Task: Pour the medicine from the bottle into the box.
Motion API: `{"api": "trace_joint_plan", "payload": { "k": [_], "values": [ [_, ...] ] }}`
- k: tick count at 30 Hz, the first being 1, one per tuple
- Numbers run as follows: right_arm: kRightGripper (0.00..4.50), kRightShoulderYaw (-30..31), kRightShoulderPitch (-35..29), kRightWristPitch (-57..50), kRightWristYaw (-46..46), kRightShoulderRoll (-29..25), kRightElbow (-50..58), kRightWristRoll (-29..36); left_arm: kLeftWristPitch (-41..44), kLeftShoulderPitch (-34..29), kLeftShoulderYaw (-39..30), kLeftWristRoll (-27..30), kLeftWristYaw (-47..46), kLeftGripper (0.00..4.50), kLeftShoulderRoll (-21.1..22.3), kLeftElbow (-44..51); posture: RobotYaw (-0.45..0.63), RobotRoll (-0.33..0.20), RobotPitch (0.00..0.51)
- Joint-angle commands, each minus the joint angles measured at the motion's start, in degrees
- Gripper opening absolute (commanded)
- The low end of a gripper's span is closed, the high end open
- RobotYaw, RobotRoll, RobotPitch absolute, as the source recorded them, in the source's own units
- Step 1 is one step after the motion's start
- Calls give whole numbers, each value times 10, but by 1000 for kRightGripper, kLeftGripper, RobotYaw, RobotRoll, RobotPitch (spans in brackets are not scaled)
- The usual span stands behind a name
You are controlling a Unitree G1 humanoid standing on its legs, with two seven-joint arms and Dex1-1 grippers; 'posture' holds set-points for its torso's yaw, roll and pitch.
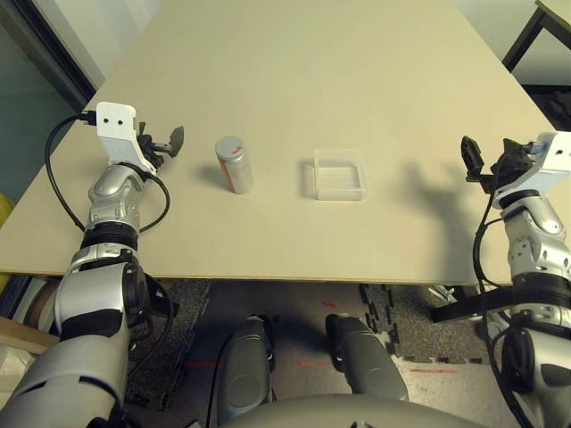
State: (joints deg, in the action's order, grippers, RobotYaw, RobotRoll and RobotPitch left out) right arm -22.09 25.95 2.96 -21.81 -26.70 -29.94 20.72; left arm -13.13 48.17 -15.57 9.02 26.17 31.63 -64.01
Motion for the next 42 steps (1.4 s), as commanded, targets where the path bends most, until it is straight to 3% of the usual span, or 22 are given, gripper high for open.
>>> {"api": "trace_joint_plan", "payload": {
  "k": [1,12,21,33,42],
  "values": [
    [4500,-6,-1,5,0,-1,-7,0,-2,3,3,-3,2,4468,-2,-4,-170,0,150],
    [4500,0,11,7,-18,-5,-11,2,1,-1,0,3,8,4468,2,4,-147,0,155],
    [4500,8,20,-19,-135,-15,4,39,34,-45,-15,37,58,4468,16,76,-109,0,163],
    [4500,90,-22,-128,-387,-43,151,109,208,-175,-42,131,143,4468,39,330,-82,0,179],
    [4500,154,-47,-154,-480,-57,214,105,316,-280,-51,209,167,4468,34,521,-54,0,173]
  ]
}}
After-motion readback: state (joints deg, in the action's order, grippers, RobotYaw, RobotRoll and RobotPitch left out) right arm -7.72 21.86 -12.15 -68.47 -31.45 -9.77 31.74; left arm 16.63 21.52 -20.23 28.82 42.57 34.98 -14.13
